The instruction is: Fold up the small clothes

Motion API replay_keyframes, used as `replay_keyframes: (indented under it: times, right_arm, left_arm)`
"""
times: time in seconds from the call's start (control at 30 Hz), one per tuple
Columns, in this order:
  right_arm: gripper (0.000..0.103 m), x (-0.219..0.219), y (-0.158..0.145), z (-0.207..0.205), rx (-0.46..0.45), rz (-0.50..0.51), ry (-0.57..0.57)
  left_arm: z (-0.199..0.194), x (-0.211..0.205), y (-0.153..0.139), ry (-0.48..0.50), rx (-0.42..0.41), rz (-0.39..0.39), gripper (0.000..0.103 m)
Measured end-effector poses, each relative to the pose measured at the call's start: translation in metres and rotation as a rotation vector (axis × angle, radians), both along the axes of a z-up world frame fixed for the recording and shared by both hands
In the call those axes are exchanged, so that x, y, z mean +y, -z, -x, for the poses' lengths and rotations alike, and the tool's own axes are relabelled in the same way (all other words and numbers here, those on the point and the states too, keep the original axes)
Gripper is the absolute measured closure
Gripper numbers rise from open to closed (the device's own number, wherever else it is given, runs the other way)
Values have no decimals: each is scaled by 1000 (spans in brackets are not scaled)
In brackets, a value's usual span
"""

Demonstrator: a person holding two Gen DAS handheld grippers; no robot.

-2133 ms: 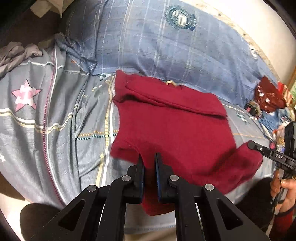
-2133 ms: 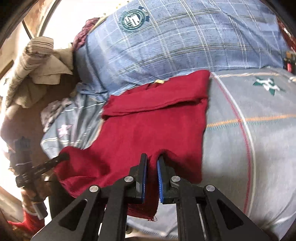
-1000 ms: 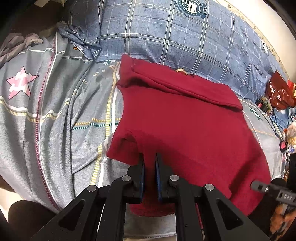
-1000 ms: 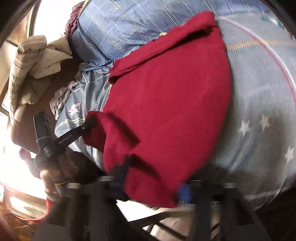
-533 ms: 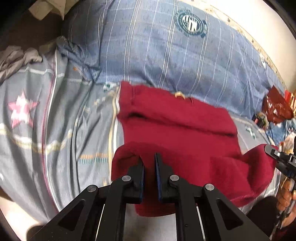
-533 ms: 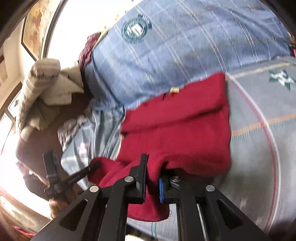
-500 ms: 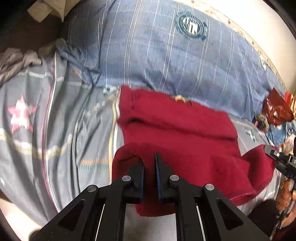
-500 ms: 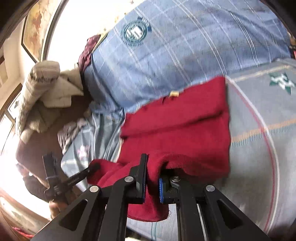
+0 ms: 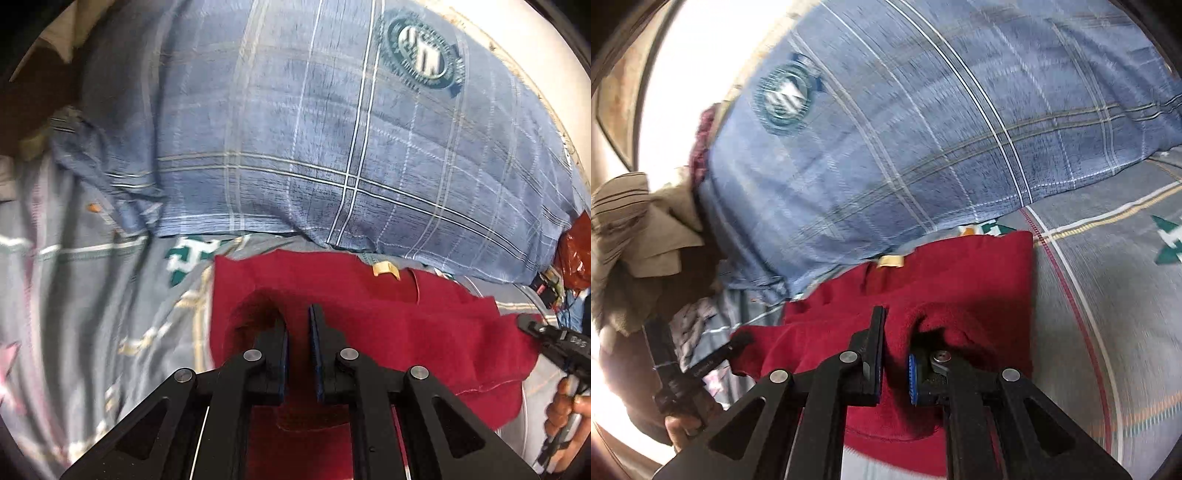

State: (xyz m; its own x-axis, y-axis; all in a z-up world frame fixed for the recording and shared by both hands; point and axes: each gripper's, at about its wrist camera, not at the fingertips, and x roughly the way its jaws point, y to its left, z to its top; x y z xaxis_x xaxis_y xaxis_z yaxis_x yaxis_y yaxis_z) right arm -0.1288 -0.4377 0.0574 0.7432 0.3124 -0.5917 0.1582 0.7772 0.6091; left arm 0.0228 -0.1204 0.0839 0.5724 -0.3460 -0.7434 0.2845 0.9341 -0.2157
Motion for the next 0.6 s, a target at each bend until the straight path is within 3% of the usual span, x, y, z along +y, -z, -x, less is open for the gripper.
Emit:
replay_keyframes:
  times: [0.03, 0.1, 0.13, 0.27, 0.33, 0.43, 0.6]
  right_arm:
    - [88, -5, 10, -12, 27, -17, 16]
    - [83, -20, 31, -31, 96, -58, 64]
    - [73, -26, 40, -37, 126, -78, 75]
    - [64, -43, 42, -32, 92, -92, 62]
    - [45, -53, 28, -18, 56, -31, 112]
    - [45, -55, 6, -2, 6, 32, 112]
    - [48, 5, -14, -8, -26, 239, -105]
  left_arm:
    - [-14, -1, 9, -16, 19, 10, 86]
    - [-37, 2, 24, -55, 46, 12, 64]
    - [-43, 7, 29, -75, 52, 24, 62]
    - [-61, 23, 31, -126, 64, 59, 57]
    - [-58, 28, 26, -134, 46, 58, 57]
    - [-45, 32, 16, -147, 8, 43, 55]
    - [-25, 32, 16, -151, -17, 12, 47]
